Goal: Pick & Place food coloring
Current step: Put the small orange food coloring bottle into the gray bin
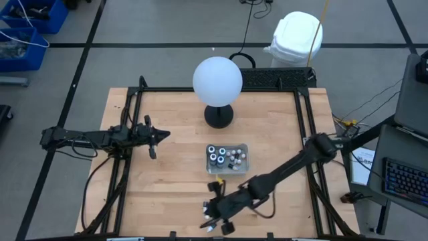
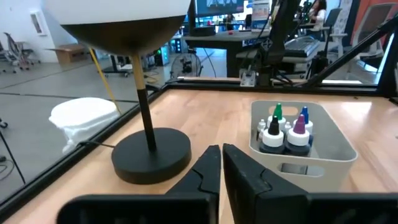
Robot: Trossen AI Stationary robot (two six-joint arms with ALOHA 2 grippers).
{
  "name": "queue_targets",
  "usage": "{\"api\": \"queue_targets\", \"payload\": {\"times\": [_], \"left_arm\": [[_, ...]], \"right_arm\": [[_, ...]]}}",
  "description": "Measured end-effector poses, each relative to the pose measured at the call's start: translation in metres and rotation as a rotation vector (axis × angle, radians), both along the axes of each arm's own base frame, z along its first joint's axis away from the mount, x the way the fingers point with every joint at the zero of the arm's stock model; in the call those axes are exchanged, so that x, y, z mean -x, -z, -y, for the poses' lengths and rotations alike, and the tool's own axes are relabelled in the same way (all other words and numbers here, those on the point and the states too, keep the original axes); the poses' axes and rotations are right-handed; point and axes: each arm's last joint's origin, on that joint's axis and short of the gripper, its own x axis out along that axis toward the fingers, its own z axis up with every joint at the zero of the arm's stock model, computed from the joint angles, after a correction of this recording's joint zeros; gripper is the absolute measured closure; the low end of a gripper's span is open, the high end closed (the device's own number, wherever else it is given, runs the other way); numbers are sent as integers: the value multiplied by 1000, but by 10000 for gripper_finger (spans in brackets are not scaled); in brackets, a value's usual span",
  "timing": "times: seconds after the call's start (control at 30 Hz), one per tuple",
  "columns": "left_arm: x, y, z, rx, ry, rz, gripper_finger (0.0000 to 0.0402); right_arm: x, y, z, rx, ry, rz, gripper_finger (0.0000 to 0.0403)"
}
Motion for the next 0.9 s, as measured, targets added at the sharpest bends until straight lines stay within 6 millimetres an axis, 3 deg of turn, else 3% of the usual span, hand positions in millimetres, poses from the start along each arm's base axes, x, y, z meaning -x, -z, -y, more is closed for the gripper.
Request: {"api": "queue_targets", "payload": {"times": [0.2, 0.37, 0.67, 0.9], "left_arm": [[0, 1, 0, 25, 11, -3, 361], [0, 3, 1, 26, 28, -22, 366], [0, 3, 1, 26, 29, -28, 366], [0, 4, 1, 26, 30, -38, 366]], "right_arm": [[-19, 30, -3, -61, 79, -72, 402], [-21, 50, -7, -96, 23, -151, 376], [-20, 54, -13, -5, -51, -113, 285], [-16, 68, -9, 98, -31, -83, 251]]}}
